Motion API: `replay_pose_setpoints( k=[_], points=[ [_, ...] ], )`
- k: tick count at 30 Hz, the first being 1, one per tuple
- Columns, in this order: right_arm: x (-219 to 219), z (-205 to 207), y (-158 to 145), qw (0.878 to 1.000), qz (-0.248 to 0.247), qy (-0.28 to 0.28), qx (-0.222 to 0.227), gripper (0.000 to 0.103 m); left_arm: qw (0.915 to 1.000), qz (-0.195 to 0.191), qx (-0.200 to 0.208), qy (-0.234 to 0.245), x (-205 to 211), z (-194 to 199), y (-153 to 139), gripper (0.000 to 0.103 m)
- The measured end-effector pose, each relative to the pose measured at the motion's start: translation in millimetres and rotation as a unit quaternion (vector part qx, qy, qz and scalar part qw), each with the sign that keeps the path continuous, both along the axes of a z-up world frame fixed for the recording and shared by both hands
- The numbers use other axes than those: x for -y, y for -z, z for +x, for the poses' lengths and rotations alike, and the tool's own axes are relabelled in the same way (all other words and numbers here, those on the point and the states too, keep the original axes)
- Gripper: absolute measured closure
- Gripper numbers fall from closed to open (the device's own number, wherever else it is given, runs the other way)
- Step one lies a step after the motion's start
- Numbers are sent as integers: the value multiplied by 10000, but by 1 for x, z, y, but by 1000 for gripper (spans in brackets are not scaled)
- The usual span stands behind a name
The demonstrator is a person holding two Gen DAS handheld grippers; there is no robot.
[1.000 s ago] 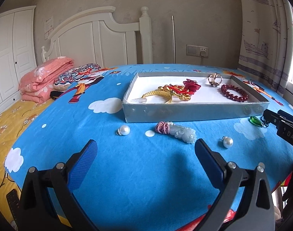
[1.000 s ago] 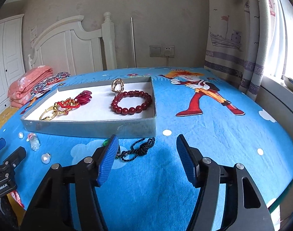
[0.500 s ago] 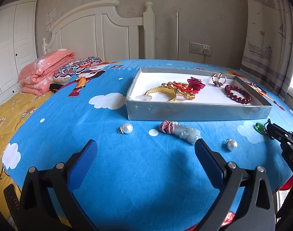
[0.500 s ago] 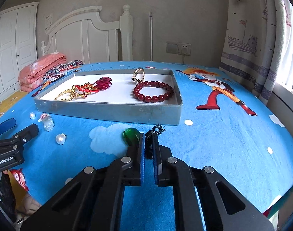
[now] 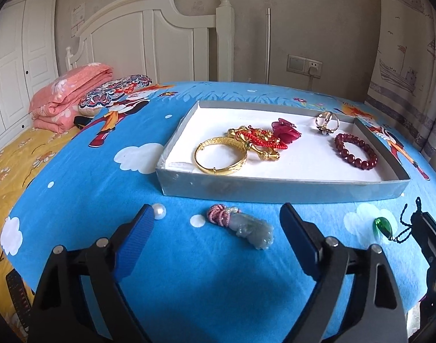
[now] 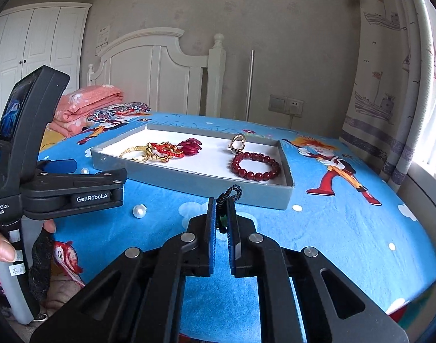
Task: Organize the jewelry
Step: 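Grasp the pale jade carving with the left tool while the right tool holds the green pendant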
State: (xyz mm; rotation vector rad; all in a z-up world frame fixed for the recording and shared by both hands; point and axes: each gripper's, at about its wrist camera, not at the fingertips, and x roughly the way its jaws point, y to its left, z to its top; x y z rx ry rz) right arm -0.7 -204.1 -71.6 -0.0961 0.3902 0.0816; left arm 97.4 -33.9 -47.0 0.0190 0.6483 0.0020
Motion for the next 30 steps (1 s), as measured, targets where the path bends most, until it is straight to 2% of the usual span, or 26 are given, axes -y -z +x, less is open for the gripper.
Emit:
replay_pose_setpoints(
  k=[2,5,8,13,15,17,19,24,25,26,27,28,29,30],
  points=[
    [3,-1,1,10000,46,-1,-16,94,9999,121,-77,-31,3,4,4,37],
    [5,-1,1,10000,87,-8,-2,94,9999,65,-123,-48,-1,4,6,45],
    [2,-2,0,9999,69,-93,18,94,9998,20,-156,152,-5,-1,10,50],
    [-13,-9,-2,9990,-85,-397,170,94,9992,-184,0,346,-24,-19,13,49],
    [-15,-8,-1,9990,-85,-410,135,94,9991,-270,22,314,-31,-19,13,45],
    [-14,-5,2,9992,-49,-398,36,94,9992,-279,32,273,-33,-19,13,30],
    [-11,0,5,9995,-19,-317,-82,93,9995,-217,41,231,-31,-19,14,27],
    [3,7,11,9993,200,-48,-315,92,9996,-78,59,252,-21,-15,15,28],
    [5,8,12,9992,225,-30,-336,91,9996,-72,104,271,-20,-15,15,40],
    [5,7,13,9991,231,-21,-350,88,9994,-41,153,308,-18,-16,15,59],
    [5,7,13,9991,236,-19,-357,79,9991,-29,174,383,-17,-16,15,65],
    [6,7,13,9991,250,-24,-354,66,9989,-32,185,435,-16,-16,15,76],
    [6,7,13,9991,268,-35,-338,60,9988,-17,200,447,-16,-17,15,82],
    [6,6,13,9991,276,-36,-323,53,9986,-43,211,484,-17,-19,15,83]
  ],
)
